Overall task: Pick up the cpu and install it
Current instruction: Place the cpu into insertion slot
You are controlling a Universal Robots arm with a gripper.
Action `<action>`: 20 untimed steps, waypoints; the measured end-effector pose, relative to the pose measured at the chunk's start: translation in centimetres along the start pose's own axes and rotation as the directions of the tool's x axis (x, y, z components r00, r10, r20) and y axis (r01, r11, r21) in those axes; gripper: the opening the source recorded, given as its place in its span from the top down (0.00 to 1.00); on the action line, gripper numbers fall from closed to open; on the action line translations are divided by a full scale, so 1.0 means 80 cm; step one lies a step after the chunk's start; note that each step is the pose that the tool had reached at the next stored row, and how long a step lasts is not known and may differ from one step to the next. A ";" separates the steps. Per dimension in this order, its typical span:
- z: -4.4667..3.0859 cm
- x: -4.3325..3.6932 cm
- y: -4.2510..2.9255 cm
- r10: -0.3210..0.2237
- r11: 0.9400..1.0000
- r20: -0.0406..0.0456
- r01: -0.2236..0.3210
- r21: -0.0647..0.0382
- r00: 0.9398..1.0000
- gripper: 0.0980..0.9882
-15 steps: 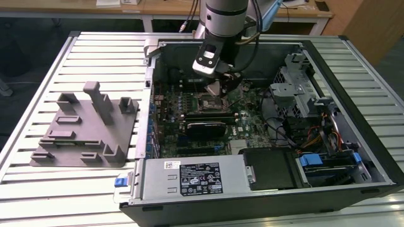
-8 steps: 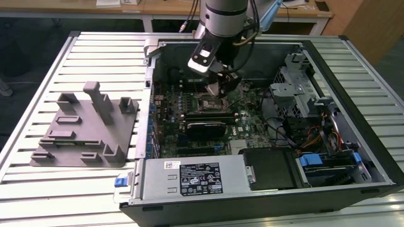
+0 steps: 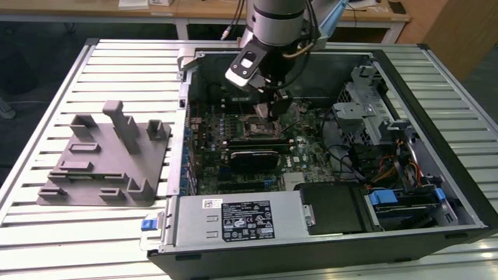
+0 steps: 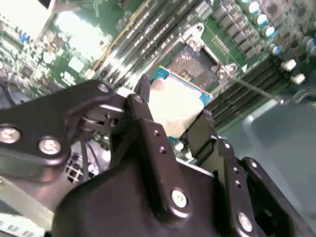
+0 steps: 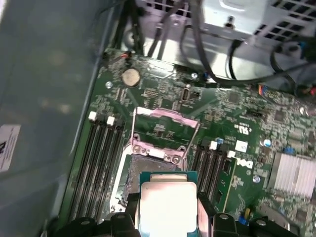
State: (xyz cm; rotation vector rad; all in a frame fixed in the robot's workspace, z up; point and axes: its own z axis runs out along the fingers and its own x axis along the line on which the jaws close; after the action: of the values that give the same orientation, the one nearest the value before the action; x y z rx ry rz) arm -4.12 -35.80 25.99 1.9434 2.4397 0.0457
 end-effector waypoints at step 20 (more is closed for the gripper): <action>0.0306 0.008 -0.0048 0.158 0.987 0.006 -0.158 0.000 0.987 0.50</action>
State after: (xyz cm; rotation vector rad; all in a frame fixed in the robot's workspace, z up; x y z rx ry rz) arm -4.55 -35.23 23.53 2.1298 2.2757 0.0425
